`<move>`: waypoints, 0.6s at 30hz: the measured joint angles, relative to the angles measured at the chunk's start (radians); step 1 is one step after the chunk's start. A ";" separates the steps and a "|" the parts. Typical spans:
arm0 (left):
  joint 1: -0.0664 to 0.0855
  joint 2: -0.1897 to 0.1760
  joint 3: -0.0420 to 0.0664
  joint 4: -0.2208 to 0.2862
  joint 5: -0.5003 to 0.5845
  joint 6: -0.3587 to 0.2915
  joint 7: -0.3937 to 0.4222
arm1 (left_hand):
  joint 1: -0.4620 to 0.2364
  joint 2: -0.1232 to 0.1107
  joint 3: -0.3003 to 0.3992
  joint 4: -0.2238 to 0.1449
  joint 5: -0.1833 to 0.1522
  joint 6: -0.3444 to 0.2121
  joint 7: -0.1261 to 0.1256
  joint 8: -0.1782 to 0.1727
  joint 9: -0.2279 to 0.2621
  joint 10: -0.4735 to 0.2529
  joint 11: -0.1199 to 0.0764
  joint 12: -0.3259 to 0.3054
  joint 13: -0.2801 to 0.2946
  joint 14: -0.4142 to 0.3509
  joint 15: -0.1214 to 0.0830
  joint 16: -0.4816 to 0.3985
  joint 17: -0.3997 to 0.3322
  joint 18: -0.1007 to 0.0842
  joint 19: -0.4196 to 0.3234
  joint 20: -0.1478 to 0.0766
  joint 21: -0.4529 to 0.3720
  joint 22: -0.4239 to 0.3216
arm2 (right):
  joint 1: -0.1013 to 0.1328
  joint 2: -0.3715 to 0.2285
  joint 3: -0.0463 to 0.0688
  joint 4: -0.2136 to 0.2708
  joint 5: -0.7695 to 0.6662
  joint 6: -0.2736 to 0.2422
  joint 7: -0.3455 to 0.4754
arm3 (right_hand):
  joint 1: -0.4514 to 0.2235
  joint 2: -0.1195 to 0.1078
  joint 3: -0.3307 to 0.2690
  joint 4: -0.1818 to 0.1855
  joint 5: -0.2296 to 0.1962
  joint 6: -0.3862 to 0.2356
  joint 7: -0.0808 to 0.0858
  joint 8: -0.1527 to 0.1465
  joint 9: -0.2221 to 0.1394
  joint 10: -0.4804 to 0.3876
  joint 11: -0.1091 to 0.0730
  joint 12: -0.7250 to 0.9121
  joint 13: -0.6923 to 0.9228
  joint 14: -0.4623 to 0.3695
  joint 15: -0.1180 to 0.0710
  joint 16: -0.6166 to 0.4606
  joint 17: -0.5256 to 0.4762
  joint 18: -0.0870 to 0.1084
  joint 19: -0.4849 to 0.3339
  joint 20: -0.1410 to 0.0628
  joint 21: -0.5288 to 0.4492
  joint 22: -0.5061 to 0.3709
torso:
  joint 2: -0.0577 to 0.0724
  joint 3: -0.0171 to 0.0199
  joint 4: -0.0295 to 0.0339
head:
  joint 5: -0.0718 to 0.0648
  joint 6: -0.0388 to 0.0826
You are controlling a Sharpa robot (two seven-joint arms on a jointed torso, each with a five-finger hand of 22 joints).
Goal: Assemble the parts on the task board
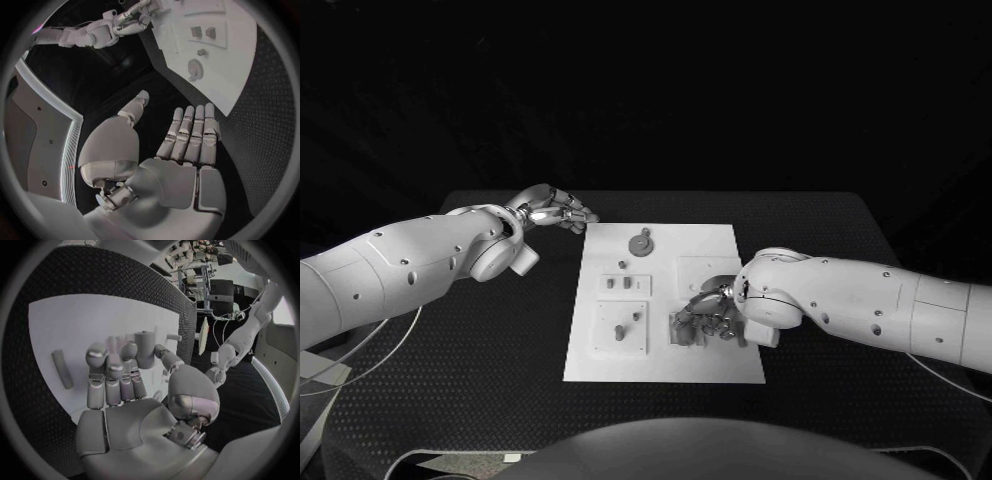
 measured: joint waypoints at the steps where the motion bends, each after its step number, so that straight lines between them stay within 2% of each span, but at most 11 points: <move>1: 0.000 0.000 0.000 0.000 0.000 0.000 0.000 | 0.000 0.000 0.000 0.000 0.000 0.000 0.000 0.000 0.000 0.000 0.000 0.000 0.000 0.000 0.000 0.000 0.000 0.000 0.000 0.000 0.000 0.000 | 0.000 0.001 0.000 -0.001 0.000 0.000 0.000 | 0.000 0.000 0.000 0.000 0.000 0.000 0.000 0.000 -0.001 0.000 0.000 0.000 0.000 0.000 0.000 0.000 0.000 0.000 0.000 0.000 0.000 0.000 | 0.000 0.0000 0.0001 | 0.000 0.000; 18: 0.000 -0.002 0.000 0.000 0.000 0.001 0.000 | -0.002 0.002 0.000 0.000 0.000 0.000 0.000 0.000 0.000 0.000 0.000 0.000 -0.001 -0.001 0.001 0.000 0.001 -0.001 -0.004 0.003 0.000 -0.001 | -0.003 0.001 0.000 0.002 -0.010 -0.020 0.004 | 0.000 0.000 0.000 0.000 -0.003 -0.001 -0.002 -0.004 -0.001 -0.002 -0.002 0.000 0.001 0.001 0.002 0.000 0.001 0.000 0.000 0.000 0.000 0.000 | 0.000 -0.0002 0.0009 | 0.001 0.000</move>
